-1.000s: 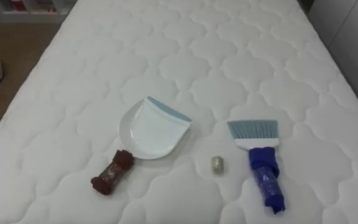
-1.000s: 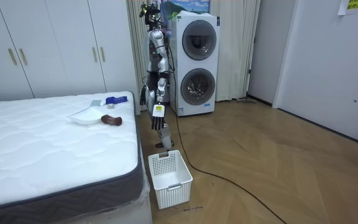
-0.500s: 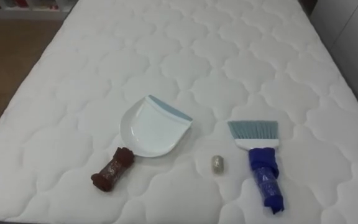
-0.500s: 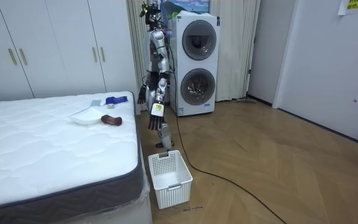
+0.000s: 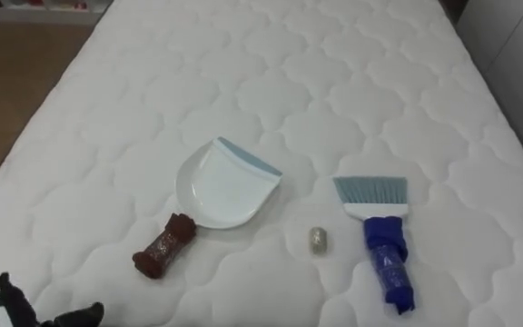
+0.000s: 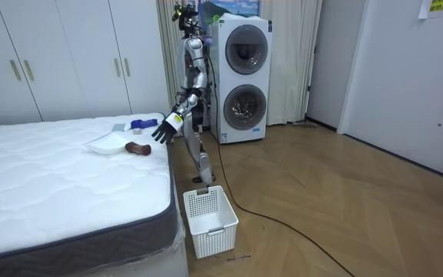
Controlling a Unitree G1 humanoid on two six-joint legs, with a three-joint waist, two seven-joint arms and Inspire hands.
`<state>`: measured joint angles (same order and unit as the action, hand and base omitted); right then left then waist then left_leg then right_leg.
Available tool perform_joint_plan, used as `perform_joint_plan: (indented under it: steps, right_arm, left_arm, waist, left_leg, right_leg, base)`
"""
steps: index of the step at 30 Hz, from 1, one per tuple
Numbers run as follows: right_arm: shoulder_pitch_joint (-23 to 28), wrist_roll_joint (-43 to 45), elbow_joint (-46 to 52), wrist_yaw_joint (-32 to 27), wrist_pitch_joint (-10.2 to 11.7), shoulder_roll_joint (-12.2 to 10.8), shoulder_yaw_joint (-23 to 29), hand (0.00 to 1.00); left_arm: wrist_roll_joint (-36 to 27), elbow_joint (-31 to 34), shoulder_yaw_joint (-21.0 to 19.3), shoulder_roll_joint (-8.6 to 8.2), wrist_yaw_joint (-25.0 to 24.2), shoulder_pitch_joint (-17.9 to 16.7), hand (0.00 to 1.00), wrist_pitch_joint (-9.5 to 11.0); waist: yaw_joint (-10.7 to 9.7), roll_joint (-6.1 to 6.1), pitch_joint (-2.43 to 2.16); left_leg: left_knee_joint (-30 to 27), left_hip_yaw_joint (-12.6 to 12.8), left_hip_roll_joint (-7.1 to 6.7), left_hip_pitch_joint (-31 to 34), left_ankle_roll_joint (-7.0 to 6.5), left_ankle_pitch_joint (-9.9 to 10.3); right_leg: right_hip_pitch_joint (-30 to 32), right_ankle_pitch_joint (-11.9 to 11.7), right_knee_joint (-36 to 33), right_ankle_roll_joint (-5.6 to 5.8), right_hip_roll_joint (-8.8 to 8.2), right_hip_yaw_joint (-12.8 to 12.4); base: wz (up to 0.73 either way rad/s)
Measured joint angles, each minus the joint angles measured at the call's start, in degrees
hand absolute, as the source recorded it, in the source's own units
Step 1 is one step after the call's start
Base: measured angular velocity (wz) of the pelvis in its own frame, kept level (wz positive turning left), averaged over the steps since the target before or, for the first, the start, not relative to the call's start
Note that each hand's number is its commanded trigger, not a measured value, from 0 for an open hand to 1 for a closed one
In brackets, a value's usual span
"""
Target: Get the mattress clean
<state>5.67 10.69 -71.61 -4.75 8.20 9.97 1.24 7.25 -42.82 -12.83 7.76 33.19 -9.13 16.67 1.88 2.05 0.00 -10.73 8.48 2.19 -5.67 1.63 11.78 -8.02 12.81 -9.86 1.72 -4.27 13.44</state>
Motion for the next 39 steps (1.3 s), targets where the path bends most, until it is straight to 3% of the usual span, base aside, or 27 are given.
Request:
perform_joint_plan:
  steps: [3, 7, 11, 16, 23, 30, 32, 34, 35, 36, 37, 38, 39]
  right_arm:
    - [-0.1, 0.1, 0.1, 0.3, 0.0, 0.1, 0.0, 0.00]
    - [-0.1, 0.7, 0.5, 0.8, 0.0, 0.2, 0.0, 0.00]
    - [-0.3, 2.2, 0.4, 1.4, -0.1, 0.4, -0.1, 0.00]
    - [-1.5, 2.0, 0.3, 2.5, -0.3, 0.4, -0.2, 0.00]
    - [-2.3, -1.8, 0.3, 2.3, -0.8, 0.5, -4.5, 0.00]
    - [-5.0, -2.2, 0.4, 1.7, -1.8, 1.1, -7.9, 0.00]
    - [-6.2, -1.6, 0.3, 1.7, -2.0, 1.3, -8.8, 0.00]
    - [-7.5, -1.2, 0.2, 1.6, -1.7, 1.2, -9.5, 0.00]
    - [-8.2, -1.2, 0.0, 1.0, -0.9, 1.2, -9.6, 0.00]
    - [-9.5, -1.5, 0.0, -0.5, -0.1, 1.5, -9.6, 0.00]
    - [-10.3, -1.5, -0.1, -0.9, 0.2, 1.4, -9.8, 0.00]
    - [-11.4, -1.4, -0.1, -1.7, 0.7, 1.7, -11.5, 0.00]
    - [-11.4, -1.4, -0.5, -2.4, 0.6, 1.8, -11.9, 0.00]
  left_arm:
    - [-1.0, 1.0, 1.1, 0.11, 0.6, 1.9, 0.00, 0.4]
    - [-1.0, 6.9, 2.1, 0.57, 1.1, 2.8, 0.00, 0.5]
    - [-1.1, 8.6, 2.6, 1.18, 1.6, 5.5, 0.00, 1.3]
    - [-2.3, 8.6, 4.2, 1.70, 1.6, 7.7, 0.00, 1.3]
    - [-3.4, 8.2, 8.8, 2.45, 0.6, 11.8, 0.00, 1.3]
    - [-3.4, 1.3, 11.1, 2.94, -2.0, 18.3, 0.00, 0.9]
    - [-3.4, -0.9, 11.3, 2.95, -2.5, 19.5, 0.00, 0.9]
    - [-3.3, -2.8, 11.4, 2.96, -2.8, 20.2, 0.00, 0.9]
    - [-3.4, -4.2, 11.2, 2.97, -3.2, 21.1, 0.00, 0.9]
    - [-3.3, -5.6, 10.9, 3.37, -3.7, 22.1, 0.00, 0.9]
    - [-3.3, -6.1, 10.7, 3.87, -3.8, 22.7, 0.00, 0.9]
    - [-3.6, -8.4, 10.8, 4.66, -4.0, 24.5, 0.00, 0.9]
    - [-3.6, -10.3, 11.5, 4.57, -4.9, 25.7, 0.00, 0.9]
  waist:
    - [-0.1, -0.62, 0.31]
    - [-0.3, -0.88, 0.21]
    - [-0.4, -1.37, 0.23]
    - [-1.8, -1.36, 0.21]
    - [-3.2, -1.25, 0.23]
    - [-3.5, -1.50, 0.36]
    - [-3.4, -1.64, 0.50]
    - [-3.3, -1.92, 0.72]
    - [-3.3, -2.26, 1.33]
    - [-3.4, -2.73, 2.33]
    - [-3.3, -1.93, 2.27]
    - [-4.0, -1.39, 2.55]
    - [-5.3, -1.66, 2.38]
  left_leg:
    - [0.0, 0.1, 0.01, 0.1, 0.00, 0.0]
    - [-0.2, 0.1, 0.05, 1.0, 0.00, 0.0]
    - [-0.1, 0.1, 0.06, 1.4, -0.01, 0.0]
    - [-0.1, 0.2, 0.06, 2.0, -0.02, 0.0]
    - [-0.6, -0.4, 0.08, 4.0, -0.02, 0.0]
    - [-1.1, -0.6, 0.34, 8.1, -0.04, -0.1]
    - [-1.1, -1.1, 0.55, 8.5, -0.06, -0.1]
    - [-1.0, -4.5, 0.83, 8.9, -0.05, -0.1]
    - [-0.9, -8.5, 1.52, 8.9, -0.05, -0.1]
    - [-1.1, -13.3, 2.36, 9.4, 0.03, -0.1]
    - [-2.1, -13.6, 2.10, 10.8, 0.12, -0.1]
    - [-4.8, -12.5, 2.01, 13.9, 1.44, 1.3]
    - [-5.6, -9.8, 2.32, 15.6, 1.81, 1.7]
  right_leg:
    - [0.0, -0.1, 0.1, -0.01, 0.01, 0.1]
    - [0.9, -0.1, -0.2, -0.03, 0.00, 0.2]
    - [1.6, -0.1, -0.8, -0.03, -0.09, 0.1]
    - [2.3, -0.1, -0.8, -0.04, -0.13, 0.2]
    - [3.5, -0.2, -0.8, -0.10, -0.09, 0.6]
    - [8.6, -0.3, -2.2, -0.18, -0.13, 0.8]
    - [10.4, -0.3, -4.0, -0.19, -0.19, 1.5]
    - [12.5, -0.3, -7.6, -0.20, -0.52, 4.5]
    - [16.0, -0.2, -13.8, -0.31, -1.24, 6.4]
    - [21.6, 1.4, -16.7, -2.25, -1.30, 5.1]
    - [23.8, 0.2, -13.1, -3.66, -1.12, 3.9]
    - [25.6, -5.9, -10.1, -3.81, -1.67, 4.5]
    - [25.6, -6.1, -9.4, -3.85, -1.35, 5.7]
  base:
    - [0.00]
    - [0.00]
    - [0.00]
    - [0.00]
    - [0.04]
    - [-0.04]
    - [-0.26]
    - [-0.37]
    - [-0.48]
    - [-0.57]
    - [-0.39]
    - [0.05]
    - [0.30]
